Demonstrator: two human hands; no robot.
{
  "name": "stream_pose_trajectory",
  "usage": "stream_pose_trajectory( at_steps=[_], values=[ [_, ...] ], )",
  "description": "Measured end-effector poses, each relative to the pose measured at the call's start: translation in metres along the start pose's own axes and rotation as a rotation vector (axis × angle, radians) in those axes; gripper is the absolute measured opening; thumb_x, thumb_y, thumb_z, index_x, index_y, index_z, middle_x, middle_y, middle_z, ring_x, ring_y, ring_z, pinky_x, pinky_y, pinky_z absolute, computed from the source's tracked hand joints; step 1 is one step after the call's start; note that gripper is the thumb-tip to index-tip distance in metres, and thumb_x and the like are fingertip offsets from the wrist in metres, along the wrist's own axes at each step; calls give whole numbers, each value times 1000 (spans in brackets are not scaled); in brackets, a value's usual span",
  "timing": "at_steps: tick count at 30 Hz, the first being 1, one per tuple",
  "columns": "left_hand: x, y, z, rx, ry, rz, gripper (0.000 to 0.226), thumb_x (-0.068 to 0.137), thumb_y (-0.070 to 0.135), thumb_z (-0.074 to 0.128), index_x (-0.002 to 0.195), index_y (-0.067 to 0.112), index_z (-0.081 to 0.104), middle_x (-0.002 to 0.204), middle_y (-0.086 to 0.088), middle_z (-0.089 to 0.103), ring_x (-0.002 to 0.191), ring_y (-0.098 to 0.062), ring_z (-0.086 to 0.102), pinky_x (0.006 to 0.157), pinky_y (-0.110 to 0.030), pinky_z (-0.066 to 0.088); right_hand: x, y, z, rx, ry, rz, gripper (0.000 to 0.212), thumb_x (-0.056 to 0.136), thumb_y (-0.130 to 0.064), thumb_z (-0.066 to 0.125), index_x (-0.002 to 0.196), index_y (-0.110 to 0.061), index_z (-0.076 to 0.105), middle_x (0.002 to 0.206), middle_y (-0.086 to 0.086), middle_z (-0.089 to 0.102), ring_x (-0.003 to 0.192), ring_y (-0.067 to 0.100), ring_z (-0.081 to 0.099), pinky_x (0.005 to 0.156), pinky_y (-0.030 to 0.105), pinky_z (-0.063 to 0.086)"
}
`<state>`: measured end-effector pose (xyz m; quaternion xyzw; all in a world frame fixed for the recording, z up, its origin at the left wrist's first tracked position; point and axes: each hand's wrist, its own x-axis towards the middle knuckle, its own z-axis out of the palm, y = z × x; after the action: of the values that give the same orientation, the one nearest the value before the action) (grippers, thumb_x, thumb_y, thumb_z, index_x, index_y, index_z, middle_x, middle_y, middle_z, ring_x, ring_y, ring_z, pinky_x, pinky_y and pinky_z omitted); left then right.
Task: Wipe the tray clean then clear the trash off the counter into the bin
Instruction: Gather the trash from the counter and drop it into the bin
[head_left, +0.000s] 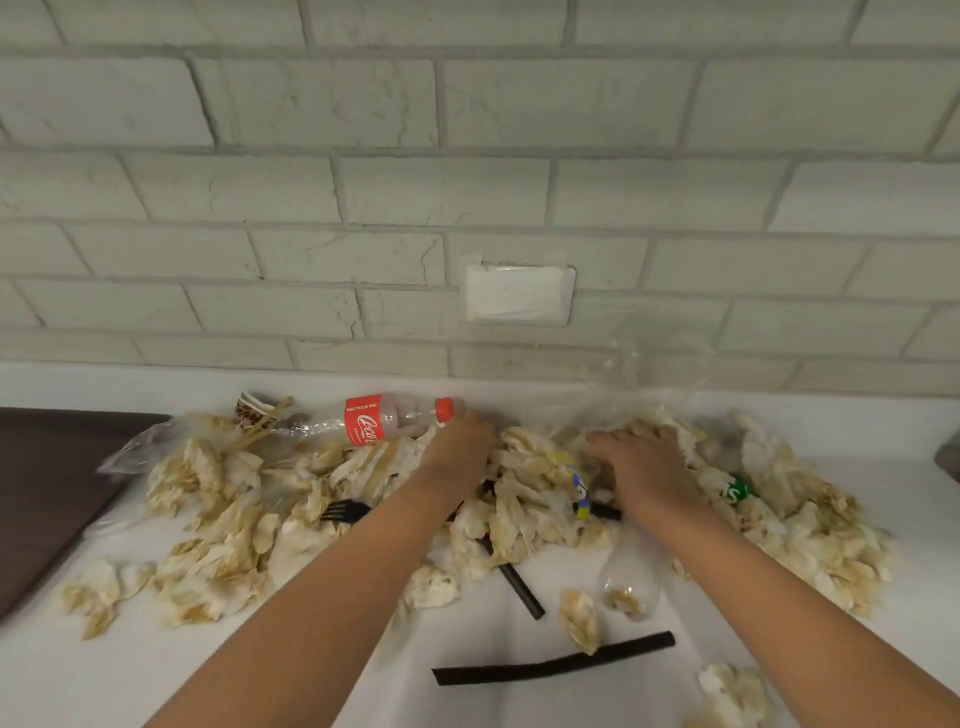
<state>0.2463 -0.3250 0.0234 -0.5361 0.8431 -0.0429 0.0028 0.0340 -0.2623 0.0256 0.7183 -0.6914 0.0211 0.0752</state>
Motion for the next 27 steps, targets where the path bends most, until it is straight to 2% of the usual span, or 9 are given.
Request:
stream_pose_trajectory(
  at_steps=[5,8,11,14,17,20,22,23,27],
  values=[
    [16,8,3,231,-84,17,51,88,4,53,137,7,38,133,-12,48,119,-30,51,98,-42,41,13,8,-2,-92,20,-25,39,81,-8,53,115,-28,59,110,-5,66,106,21,47,82,33,24],
    [18,12,-2,246,-80,56,42,91,4,48,132,8,46,126,-10,56,109,-27,58,84,-35,46,14,16,-3,53,123,-46,42,76,-4,58,113,-24,66,104,2,71,101,26,54,83,35,28],
    [16,16,-16,126,11,36,34,93,11,45,127,8,48,119,-10,59,106,-28,59,80,-33,46,6,19,-12,184,186,-71,46,78,-5,58,121,-21,63,110,5,69,105,27,57,88,35,34],
    [11,11,-29,-65,70,-60,44,92,26,48,131,7,40,120,-12,53,110,-31,53,86,-40,44,-7,19,-24,348,160,-70,48,86,-5,50,132,-17,52,122,7,60,112,27,53,95,35,35],
    [-1,10,-40,-331,139,-121,46,95,27,43,135,6,34,116,-18,50,108,-37,52,86,-43,42,-26,19,-38,436,168,-36,53,90,-6,42,142,-19,37,126,10,54,113,29,51,94,37,41],
    [-24,17,-53,-522,185,-199,48,98,28,36,142,9,29,123,-23,49,107,-41,52,81,-40,42,-44,21,-55,473,83,88,60,94,-12,36,149,-25,18,125,12,55,99,31,58,80,36,48],
    [-42,23,-62,-556,128,-251,50,99,32,32,144,13,27,129,-22,47,112,-39,51,82,-38,40,-54,23,-63,455,-53,189,63,95,-18,36,151,-27,7,99,10,62,75,25,58,59,31,44],
    [-51,27,-68,-568,95,-274,50,99,34,31,144,13,27,133,-20,46,115,-38,49,84,-38,39,-59,24,-65,444,-126,216,65,95,-22,38,151,-27,4,95,9,62,68,21,55,53,29,39],
    [-94,51,-88,-588,-42,-293,44,100,31,33,137,7,38,118,-7,53,118,-33,48,86,-32,37,-85,36,-65,451,-258,241,65,92,-32,47,149,-28,15,126,8,57,80,17,54,59,27,42]
  ],
)
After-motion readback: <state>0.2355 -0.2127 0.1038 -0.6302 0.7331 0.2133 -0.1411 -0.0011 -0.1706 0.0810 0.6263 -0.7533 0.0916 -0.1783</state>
